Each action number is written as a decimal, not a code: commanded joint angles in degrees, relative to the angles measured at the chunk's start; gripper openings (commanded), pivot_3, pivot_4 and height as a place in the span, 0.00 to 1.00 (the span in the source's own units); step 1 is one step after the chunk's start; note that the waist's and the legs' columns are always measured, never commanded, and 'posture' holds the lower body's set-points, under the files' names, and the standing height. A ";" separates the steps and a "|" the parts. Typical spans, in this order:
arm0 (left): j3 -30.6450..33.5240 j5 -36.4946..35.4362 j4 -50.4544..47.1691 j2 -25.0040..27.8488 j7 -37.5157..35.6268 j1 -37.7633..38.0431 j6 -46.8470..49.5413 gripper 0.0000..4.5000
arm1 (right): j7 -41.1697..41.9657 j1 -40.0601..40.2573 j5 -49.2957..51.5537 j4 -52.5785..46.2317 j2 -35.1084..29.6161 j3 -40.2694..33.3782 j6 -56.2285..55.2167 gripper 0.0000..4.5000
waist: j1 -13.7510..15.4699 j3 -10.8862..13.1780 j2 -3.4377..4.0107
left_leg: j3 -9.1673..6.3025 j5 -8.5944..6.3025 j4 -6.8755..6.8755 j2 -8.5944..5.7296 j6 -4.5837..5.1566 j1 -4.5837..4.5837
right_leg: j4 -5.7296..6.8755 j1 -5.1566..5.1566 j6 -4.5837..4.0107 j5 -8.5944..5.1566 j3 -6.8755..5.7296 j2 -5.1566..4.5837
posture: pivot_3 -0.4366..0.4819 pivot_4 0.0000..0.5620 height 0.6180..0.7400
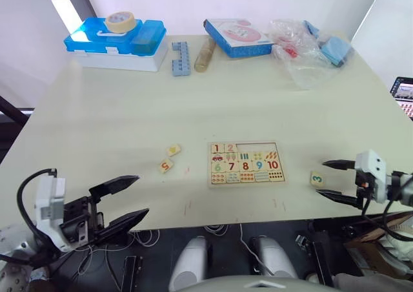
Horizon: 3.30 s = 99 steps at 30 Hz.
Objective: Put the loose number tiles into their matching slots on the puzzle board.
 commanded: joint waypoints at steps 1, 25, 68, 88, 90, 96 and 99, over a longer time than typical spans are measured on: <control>1.75 -0.58 0.59 1.42 -2.95 -0.85 -0.47 1.00 | 1.95 -2.49 -1.69 3.81 -0.66 2.04 -3.37 0.99 | 0.00 0.00 0.00 | 0.00 0.00 0.00 0.00 0.00 0.00 | 0.00 0.00 0.00 0.00 0.00 0.00 | 0.48 0.27 1.00; 1.79 3.67 2.90 -3.03 -0.38 -1.36 -4.41 1.00 | -41.92 0.42 0.98 -32.19 12.06 -1.68 47.01 0.32 | -0.02 -0.03 -0.04 | -0.29 0.00 -0.01 0.06 0.00 -0.03 | 0.05 -0.13 -0.05 0.05 0.09 0.02 | 0.48 0.27 1.00; -1.38 4.93 2.60 -3.76 0.83 -4.13 -4.72 1.00 | 9.10 -39.24 -12.02 34.23 2.92 18.82 -10.02 0.97 | -1.43 0.24 0.05 | 0.15 0.00 -0.11 0.10 0.01 -0.02 | -0.09 -0.15 -0.03 0.13 0.06 0.11 | 0.48 0.27 1.00; -1.85 3.04 0.91 -3.60 1.79 -5.52 -3.51 1.00 | 7.99 -42.08 -16.05 49.26 6.96 16.12 -21.63 0.48 | -1.43 0.24 0.05 | 0.17 0.00 -0.11 0.05 0.01 0.03 | -0.06 -0.12 -0.10 0.17 0.13 0.04 | 0.48 0.27 1.00; -2.12 3.10 1.00 -3.53 1.90 -5.89 -3.45 1.00 | 7.86 -41.94 -16.00 49.46 7.09 15.95 -21.64 0.37 | -1.42 0.24 0.05 | 0.17 0.00 -0.11 0.05 0.01 0.03 | -0.06 -0.12 -0.10 0.17 0.13 0.04 | 0.48 0.27 1.00; -2.36 3.32 0.99 -3.59 2.13 -6.20 -3.52 1.00 | 9.68 -42.40 -15.07 45.27 7.09 15.92 -18.75 0.19 | -1.46 0.24 0.05 | 0.18 0.00 -0.09 0.06 0.01 0.04 | -0.05 -0.12 -0.11 0.18 0.14 0.04 | 0.48 0.27 1.00; -1.78 3.41 0.86 -3.70 2.27 -5.55 -3.70 1.00 | 10.99 -42.62 -14.93 35.91 6.10 16.77 -13.17 0.19 | -1.51 0.28 0.11 | 0.17 0.00 -0.10 0.06 0.01 0.02 | -0.05 -0.14 -0.11 0.18 0.14 0.05 | 0.48 0.27 1.00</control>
